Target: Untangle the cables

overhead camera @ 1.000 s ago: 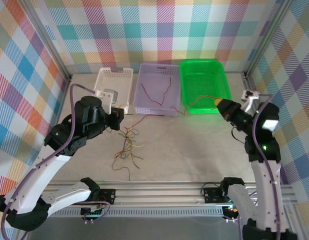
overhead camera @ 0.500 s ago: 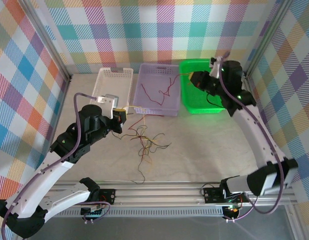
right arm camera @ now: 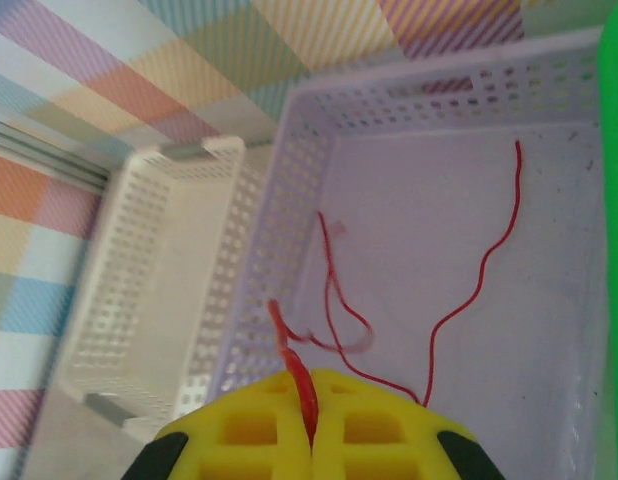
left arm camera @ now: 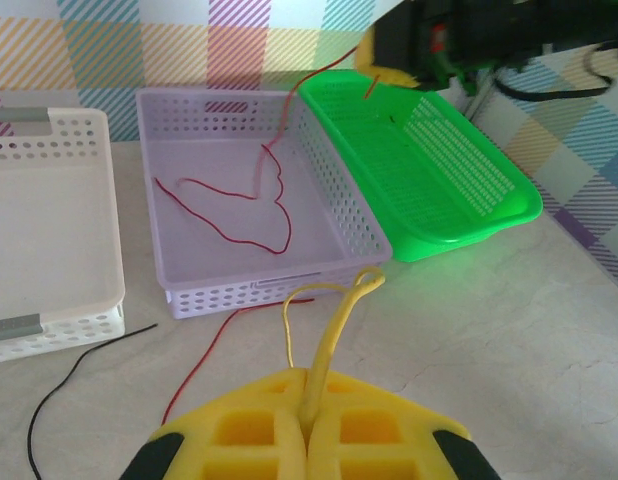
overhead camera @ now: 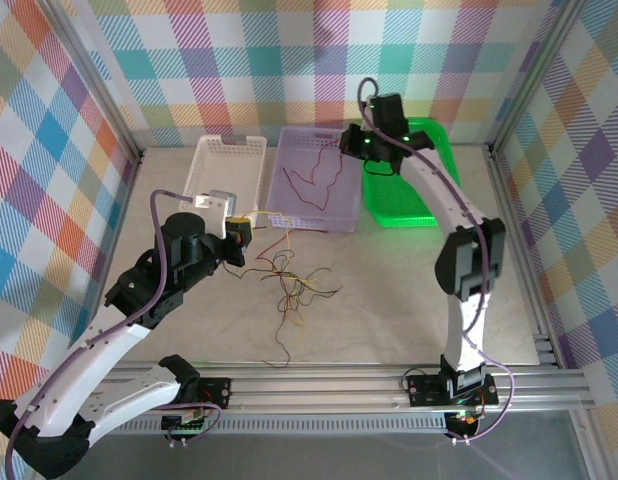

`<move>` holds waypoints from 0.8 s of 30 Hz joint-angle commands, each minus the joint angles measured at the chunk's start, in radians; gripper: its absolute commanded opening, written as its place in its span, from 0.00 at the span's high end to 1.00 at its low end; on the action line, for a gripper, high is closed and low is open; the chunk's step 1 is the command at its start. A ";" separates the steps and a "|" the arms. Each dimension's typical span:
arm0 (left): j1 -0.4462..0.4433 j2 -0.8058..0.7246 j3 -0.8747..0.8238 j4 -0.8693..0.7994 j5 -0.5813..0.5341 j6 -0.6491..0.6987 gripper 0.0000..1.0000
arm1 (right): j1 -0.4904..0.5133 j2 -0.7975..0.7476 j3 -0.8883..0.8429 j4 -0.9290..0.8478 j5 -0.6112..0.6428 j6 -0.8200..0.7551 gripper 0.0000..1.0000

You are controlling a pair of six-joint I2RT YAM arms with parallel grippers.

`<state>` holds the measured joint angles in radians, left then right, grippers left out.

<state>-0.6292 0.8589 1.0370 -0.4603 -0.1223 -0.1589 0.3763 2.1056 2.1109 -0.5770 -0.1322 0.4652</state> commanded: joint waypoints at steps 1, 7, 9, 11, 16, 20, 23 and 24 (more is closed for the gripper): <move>0.014 -0.018 -0.009 0.046 -0.017 0.018 1.00 | 0.018 0.142 0.190 -0.224 0.082 -0.062 1.00; 0.016 -0.015 -0.018 0.052 -0.014 0.025 1.00 | 0.036 0.447 0.608 -0.539 0.159 -0.060 1.00; 0.016 -0.011 -0.019 0.049 -0.011 0.025 1.00 | 0.038 0.466 0.597 -0.554 0.161 -0.057 1.00; 0.016 -0.011 -0.021 0.051 -0.009 0.025 1.00 | 0.041 0.457 0.541 -0.533 0.146 -0.067 1.00; 0.017 -0.012 -0.022 0.052 -0.009 0.027 1.00 | 0.060 0.417 0.464 -0.510 0.132 -0.105 0.92; 0.017 -0.013 -0.021 0.050 -0.007 0.028 1.00 | 0.073 0.380 0.463 -0.514 0.127 -0.127 0.81; 0.018 -0.014 -0.021 0.048 -0.009 0.028 1.00 | 0.077 0.343 0.449 -0.517 0.128 -0.131 0.71; 0.017 -0.015 -0.022 0.048 -0.008 0.028 1.00 | 0.076 0.328 0.440 -0.513 0.125 -0.131 0.68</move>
<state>-0.6247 0.8562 1.0214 -0.4416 -0.1242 -0.1410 0.4454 2.5324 2.5568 -1.0744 -0.0002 0.3550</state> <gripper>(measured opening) 0.053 0.307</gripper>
